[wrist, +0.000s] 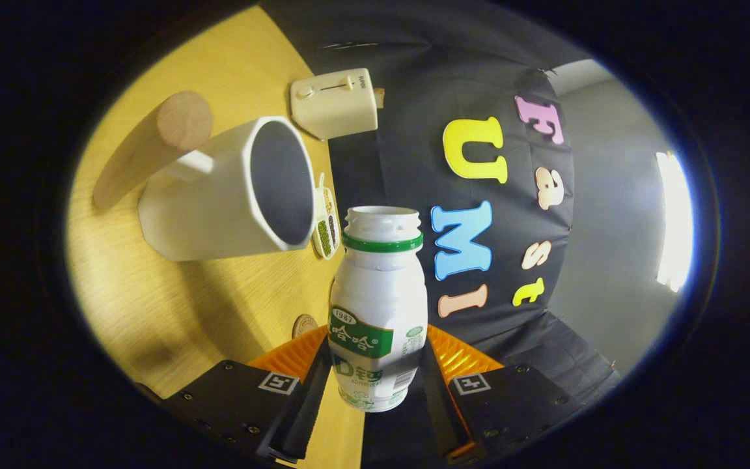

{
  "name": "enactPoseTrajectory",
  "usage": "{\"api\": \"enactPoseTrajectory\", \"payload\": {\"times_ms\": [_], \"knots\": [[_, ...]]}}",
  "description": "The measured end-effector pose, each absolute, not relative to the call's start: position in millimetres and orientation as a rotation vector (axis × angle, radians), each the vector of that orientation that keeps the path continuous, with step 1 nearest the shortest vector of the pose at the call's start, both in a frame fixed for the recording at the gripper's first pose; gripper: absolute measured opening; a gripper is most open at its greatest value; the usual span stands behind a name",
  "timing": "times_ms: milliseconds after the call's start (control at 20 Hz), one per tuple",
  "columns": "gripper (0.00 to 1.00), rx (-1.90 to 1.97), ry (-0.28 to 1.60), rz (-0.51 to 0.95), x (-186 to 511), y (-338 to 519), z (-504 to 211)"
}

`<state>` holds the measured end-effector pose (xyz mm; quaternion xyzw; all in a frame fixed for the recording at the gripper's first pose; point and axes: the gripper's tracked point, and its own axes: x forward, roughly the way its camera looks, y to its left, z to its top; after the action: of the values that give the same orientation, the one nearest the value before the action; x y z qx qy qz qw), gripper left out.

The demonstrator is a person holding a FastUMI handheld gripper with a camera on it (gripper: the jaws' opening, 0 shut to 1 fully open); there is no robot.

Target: Take the bottle from table, then pour the juice into the cup, finally place the bottle on the coaster

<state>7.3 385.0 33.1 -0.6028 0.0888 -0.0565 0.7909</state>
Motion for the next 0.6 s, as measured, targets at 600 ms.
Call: {"api": "enactPoseTrajectory", "payload": {"times_ms": [600], "knots": [[0.71, -0.985, 0.246, -0.071, 31, 364, 26]]}}
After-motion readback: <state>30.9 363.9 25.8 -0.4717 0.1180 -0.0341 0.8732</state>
